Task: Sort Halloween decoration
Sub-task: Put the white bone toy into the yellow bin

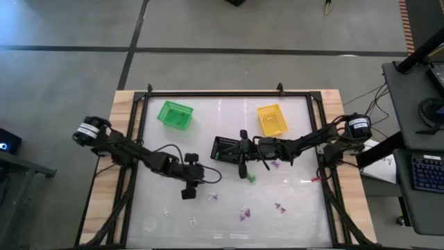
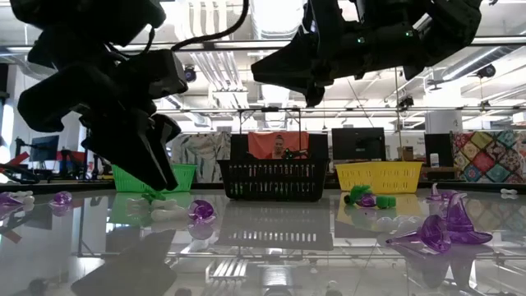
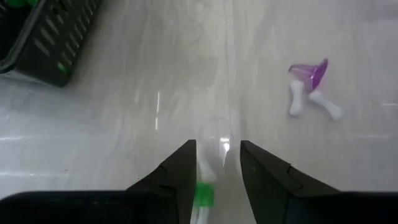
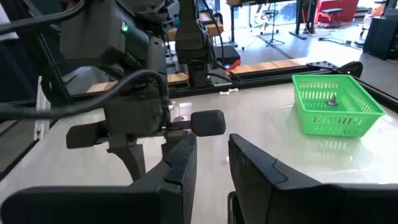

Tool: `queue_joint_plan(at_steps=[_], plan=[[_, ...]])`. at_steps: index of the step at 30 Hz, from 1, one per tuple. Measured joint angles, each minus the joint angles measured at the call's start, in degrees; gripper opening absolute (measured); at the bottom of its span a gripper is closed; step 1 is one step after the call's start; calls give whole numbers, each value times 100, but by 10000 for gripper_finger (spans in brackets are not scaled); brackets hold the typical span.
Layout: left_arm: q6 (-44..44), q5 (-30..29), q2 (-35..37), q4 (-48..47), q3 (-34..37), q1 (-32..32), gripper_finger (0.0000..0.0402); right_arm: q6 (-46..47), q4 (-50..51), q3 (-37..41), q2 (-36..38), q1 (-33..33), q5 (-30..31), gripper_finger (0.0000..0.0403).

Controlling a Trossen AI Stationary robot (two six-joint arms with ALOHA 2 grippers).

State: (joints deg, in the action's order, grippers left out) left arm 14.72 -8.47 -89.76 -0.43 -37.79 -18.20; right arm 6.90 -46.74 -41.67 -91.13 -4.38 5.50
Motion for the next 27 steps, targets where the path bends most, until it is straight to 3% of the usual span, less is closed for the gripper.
queue_joint_plan(at_steps=[5, 11, 15, 21, 27], plan=[[-1, -18, -349, -664, -361, 0, 91, 7, 7, 0, 0, 0, 0, 84], [-90, -65, -652, -818, -660, -2, 78, 2, 27, 0, 0, -26, 0, 84], [-88, -124, -633, -841, -682, -4, 62, 0, 70, 0, 0, -52, 0, 84], [-68, -174, -617, -825, -672, 2, 6, -4, 76, 0, 0, -61, 0, 84], [-285, -173, -491, -836, -726, 2, 2, -4, 80, 0, 0, -66, -7, 84]])
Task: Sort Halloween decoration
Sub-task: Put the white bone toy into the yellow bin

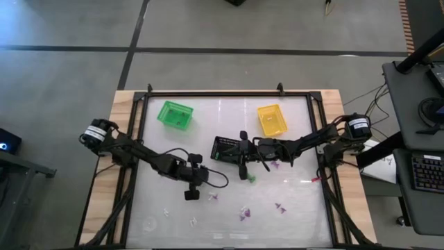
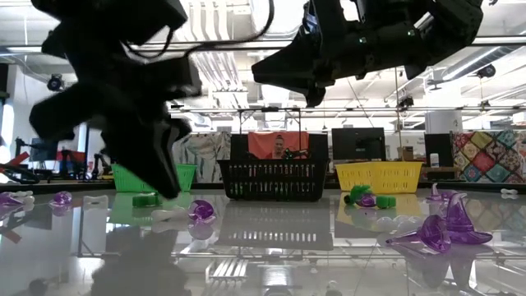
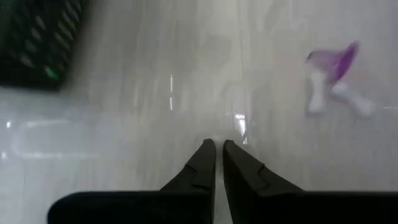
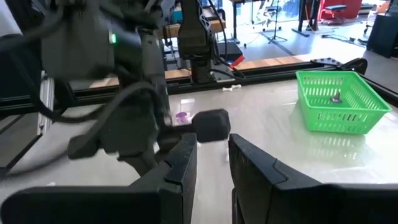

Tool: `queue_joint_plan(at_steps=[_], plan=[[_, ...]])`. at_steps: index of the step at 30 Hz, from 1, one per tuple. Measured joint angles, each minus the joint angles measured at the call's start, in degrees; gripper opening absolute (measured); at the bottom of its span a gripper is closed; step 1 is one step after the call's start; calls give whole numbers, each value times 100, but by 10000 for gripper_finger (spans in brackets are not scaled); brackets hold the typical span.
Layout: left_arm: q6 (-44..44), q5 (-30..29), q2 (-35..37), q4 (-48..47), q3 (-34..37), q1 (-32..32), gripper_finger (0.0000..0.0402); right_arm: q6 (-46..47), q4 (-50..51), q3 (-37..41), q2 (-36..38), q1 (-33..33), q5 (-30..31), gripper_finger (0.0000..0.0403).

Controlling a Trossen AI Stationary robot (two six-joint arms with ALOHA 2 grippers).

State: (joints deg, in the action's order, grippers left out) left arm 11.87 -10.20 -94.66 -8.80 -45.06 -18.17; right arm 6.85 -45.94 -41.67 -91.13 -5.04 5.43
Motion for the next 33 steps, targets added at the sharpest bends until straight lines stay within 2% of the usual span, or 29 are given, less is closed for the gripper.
queue_joint_plan(at_steps=[5, 9, 12, 15, 19, 22, 25, 29, 33], plan=[[-380, -182, 543, -8, 59, 7, 1, 2, 27, 0, 0, -33, -125, 84], [-601, -502, 1320, 38, 210, 7, 1, 0, 28, 0, 0, -72, -140, 84], [-730, -769, 1968, 413, 410, 7, 0, -32, 31, 0, 0, -90, -140, 84], [-974, -837, 2539, 1454, 835, 7, 0, -130, 20, 0, 0, -118, -140, 84], [-1276, -837, 2990, 3610, 1642, 7, 0, -303, -121, 0, 0, -168, -140, 84], [-1367, -837, 3042, 4976, 2162, 7, 0, -419, -348, 0, 0, -199, -138, 84], [-1413, -837, 2929, 5932, 2459, 7, 0, -455, -554, -2, 0, -199, -138, 84], [-1444, -880, 2625, 6593, 2537, 10, 0, -633, -538, -177, 0, -199, -138, 84], [-1444, -881, 2266, 6712, 2349, 28, 0, -838, -530, -357, -11, -221, -140, 90]])
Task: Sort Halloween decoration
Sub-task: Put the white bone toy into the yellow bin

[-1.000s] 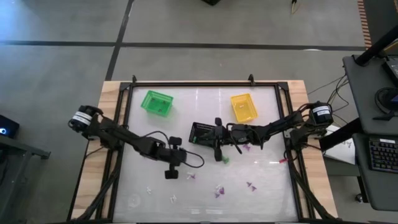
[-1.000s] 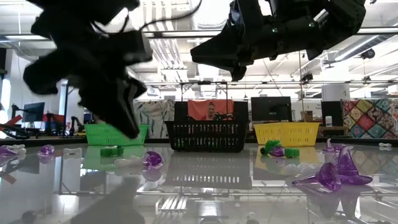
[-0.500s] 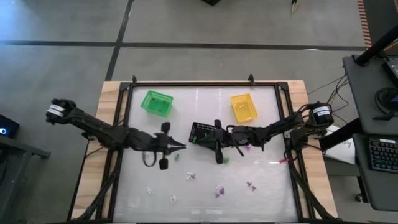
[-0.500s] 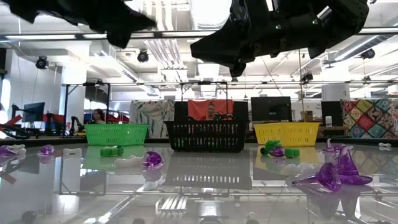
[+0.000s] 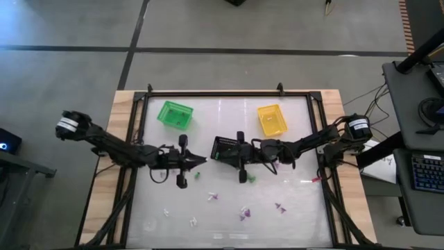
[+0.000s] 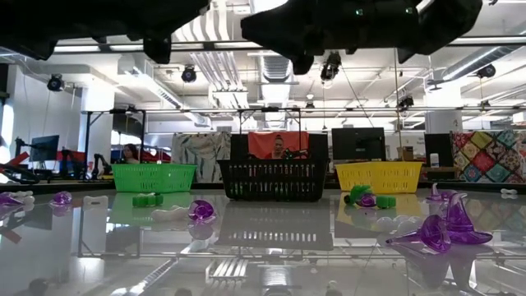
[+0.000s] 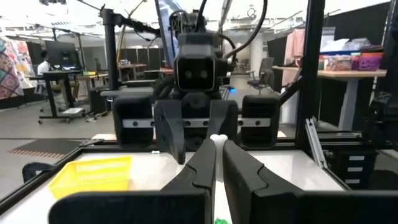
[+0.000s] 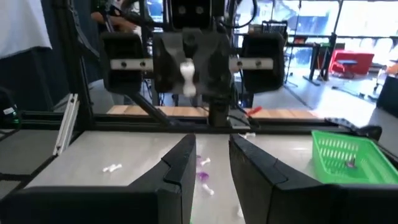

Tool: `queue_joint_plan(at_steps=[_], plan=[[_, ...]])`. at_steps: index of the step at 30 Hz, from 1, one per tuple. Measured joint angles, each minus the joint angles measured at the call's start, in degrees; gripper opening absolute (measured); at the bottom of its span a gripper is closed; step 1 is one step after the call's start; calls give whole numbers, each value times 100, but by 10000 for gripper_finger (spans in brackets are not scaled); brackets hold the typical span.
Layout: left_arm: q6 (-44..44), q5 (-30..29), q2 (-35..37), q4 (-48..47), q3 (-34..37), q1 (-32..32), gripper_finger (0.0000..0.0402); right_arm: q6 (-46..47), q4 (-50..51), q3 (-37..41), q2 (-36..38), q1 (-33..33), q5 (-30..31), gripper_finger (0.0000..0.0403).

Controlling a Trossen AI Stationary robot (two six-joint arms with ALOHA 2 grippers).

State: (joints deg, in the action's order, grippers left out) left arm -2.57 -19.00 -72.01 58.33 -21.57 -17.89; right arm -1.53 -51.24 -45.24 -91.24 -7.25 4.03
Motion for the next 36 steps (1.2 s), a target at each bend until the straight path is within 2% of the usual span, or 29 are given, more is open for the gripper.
queue_joint_plan(at_steps=[10, 15, 22, 27, 36], plan=[[-255, 2, -744, 11, -651, 45, 0, -156, 56, -152, -2, -15, -151, 153], [-299, 1, -1005, -8, -928, 94, 0, -266, 94, -152, -4, -15, -157, 160], [-296, 4, -1205, -27, -1041, 151, 0, -382, 164, -217, -4, -27, -546, 140], [-261, 6, -1131, -10, -981, 151, 0, -493, 162, -227, -4, -26, -555, 119], [-155, 24, -1113, -112, -976, 149, 0, -695, 210, -224, -4, -26, -553, 34]])
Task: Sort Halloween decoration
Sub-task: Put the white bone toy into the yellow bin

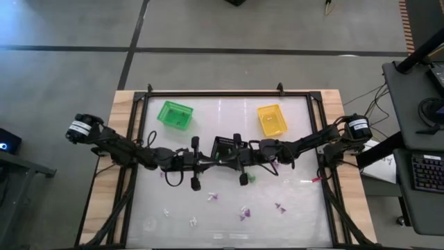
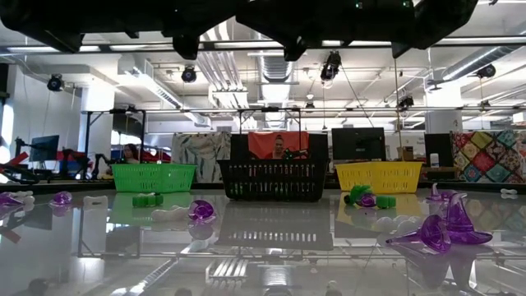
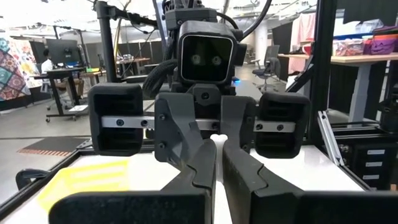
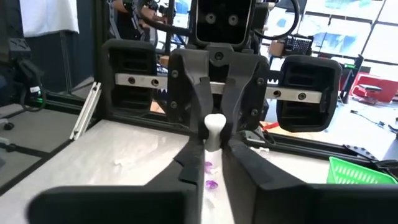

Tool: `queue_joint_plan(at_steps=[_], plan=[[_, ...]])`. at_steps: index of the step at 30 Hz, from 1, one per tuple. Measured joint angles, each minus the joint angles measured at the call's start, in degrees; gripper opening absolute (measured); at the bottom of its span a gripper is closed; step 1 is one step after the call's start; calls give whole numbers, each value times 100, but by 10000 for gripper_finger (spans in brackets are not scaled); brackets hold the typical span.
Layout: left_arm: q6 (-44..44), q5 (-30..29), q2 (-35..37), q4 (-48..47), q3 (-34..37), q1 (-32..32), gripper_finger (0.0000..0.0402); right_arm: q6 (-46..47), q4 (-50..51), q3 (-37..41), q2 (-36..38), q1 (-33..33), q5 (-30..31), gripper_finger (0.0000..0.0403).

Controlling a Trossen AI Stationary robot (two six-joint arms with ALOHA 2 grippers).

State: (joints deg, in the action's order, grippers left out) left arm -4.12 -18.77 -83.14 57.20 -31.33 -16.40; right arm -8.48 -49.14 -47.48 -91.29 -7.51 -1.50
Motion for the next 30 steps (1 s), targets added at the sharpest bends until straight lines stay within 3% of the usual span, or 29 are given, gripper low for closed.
queue_joint_plan(at_steps=[3, 10, 22, 30], plan=[[14, 1, 2, -36, 2, -4, 0, -56, 6, 8, 0, -2, -2, 14], [61, 0, 5, -61, 7, -4, 5, -54, 0, 8, 0, -2, 0, 10], [67, -28, 17, -126, 7, 7, 95, 121, 50, 8, -2, 0, -9, 8], [78, 0, 76, -137, 7, 4, 118, 123, 39, 4, -2, 0, 6, 8]])
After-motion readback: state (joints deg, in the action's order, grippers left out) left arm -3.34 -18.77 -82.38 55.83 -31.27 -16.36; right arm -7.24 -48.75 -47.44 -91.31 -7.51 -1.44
